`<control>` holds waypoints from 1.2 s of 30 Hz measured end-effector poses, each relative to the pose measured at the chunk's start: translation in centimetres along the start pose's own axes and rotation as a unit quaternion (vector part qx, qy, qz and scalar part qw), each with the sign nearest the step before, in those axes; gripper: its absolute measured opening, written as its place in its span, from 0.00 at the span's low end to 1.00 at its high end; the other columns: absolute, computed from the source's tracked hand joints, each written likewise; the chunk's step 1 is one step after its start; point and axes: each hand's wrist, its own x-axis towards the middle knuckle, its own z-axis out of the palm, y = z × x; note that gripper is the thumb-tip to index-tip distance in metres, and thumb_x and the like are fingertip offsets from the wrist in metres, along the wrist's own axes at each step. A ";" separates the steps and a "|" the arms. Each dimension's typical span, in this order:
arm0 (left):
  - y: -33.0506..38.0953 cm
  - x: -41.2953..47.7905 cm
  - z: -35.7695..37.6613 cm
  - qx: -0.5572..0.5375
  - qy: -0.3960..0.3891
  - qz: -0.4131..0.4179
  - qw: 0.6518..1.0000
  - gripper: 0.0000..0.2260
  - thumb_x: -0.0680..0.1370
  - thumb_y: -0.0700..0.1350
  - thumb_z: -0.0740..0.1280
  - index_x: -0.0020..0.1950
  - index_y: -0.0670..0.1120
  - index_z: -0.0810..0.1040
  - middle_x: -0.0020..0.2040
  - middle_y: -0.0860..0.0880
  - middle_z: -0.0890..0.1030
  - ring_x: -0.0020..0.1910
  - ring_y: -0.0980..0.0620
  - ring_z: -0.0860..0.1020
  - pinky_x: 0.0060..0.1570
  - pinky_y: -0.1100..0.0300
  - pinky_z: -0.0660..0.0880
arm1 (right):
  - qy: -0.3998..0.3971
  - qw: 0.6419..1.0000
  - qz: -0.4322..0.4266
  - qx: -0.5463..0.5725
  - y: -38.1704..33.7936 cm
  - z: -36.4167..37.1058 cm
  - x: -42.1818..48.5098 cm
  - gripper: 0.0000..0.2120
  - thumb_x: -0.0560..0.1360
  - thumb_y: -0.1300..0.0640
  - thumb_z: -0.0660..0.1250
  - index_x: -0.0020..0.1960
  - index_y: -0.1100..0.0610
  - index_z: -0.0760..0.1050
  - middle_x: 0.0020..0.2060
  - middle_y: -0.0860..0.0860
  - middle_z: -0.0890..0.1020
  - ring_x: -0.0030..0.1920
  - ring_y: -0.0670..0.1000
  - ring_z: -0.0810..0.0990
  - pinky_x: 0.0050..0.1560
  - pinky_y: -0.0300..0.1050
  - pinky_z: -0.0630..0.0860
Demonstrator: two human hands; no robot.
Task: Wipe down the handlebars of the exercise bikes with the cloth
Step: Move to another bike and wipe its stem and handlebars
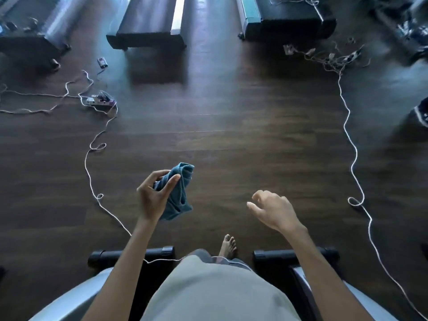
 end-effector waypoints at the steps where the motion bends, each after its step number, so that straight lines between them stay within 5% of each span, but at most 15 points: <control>1: 0.5 1.4 1.6 -0.002 -0.012 0.005 1.000 0.07 0.71 0.48 0.75 0.47 0.51 0.81 0.40 0.66 0.82 0.38 0.67 0.79 0.39 0.74 0.73 | 0.001 1.000 0.011 0.005 0.9 -0.8 0.8 0.19 0.78 0.40 0.58 0.61 0.51 0.73 0.57 0.49 0.80 0.59 0.51 0.77 0.59 0.48 0.69; 11: 4.0 15.8 20.9 0.042 -0.230 0.086 0.969 0.15 0.68 0.55 0.74 0.49 0.48 0.84 0.44 0.55 0.84 0.42 0.60 0.81 0.43 0.67 0.77 | 0.064 0.976 0.190 0.091 11.7 -7.6 8.3 0.18 0.78 0.40 0.59 0.61 0.50 0.73 0.56 0.48 0.80 0.59 0.51 0.77 0.61 0.49 0.68; 16: 6.7 23.9 31.6 0.035 -0.313 0.109 0.943 0.09 0.69 0.51 0.77 0.47 0.52 0.83 0.44 0.54 0.84 0.39 0.63 0.79 0.43 0.65 0.77 | 0.101 0.942 0.288 0.138 16.6 -11.1 12.9 0.16 0.78 0.42 0.60 0.59 0.51 0.74 0.56 0.48 0.80 0.59 0.51 0.77 0.60 0.48 0.67; 22: 11.8 28.6 44.1 0.032 -0.447 0.165 0.879 0.15 0.67 0.59 0.75 0.47 0.51 0.84 0.43 0.54 0.84 0.41 0.58 0.81 0.44 0.62 0.76 | 0.169 0.879 0.398 0.200 21.8 -14.8 15.4 0.15 0.77 0.44 0.63 0.57 0.53 0.76 0.52 0.49 0.80 0.57 0.52 0.78 0.58 0.48 0.67; 32: 20.9 25.9 68.8 0.026 -0.586 0.247 0.771 0.09 0.69 0.46 0.79 0.45 0.52 0.83 0.42 0.57 0.83 0.41 0.64 0.79 0.43 0.71 0.74 | 0.278 0.755 0.539 0.251 36.9 -19.3 14.4 0.15 0.75 0.44 0.66 0.55 0.52 0.77 0.51 0.48 0.82 0.52 0.54 0.81 0.54 0.49 0.74; 36: 24.4 22.9 77.0 0.031 -0.620 0.262 0.739 0.09 0.69 0.46 0.79 0.45 0.54 0.83 0.42 0.56 0.84 0.41 0.61 0.80 0.44 0.65 0.77 | 0.293 0.718 0.566 0.282 42.6 -21.9 13.0 0.12 0.76 0.45 0.65 0.53 0.51 0.77 0.51 0.46 0.82 0.52 0.51 0.81 0.50 0.45 0.73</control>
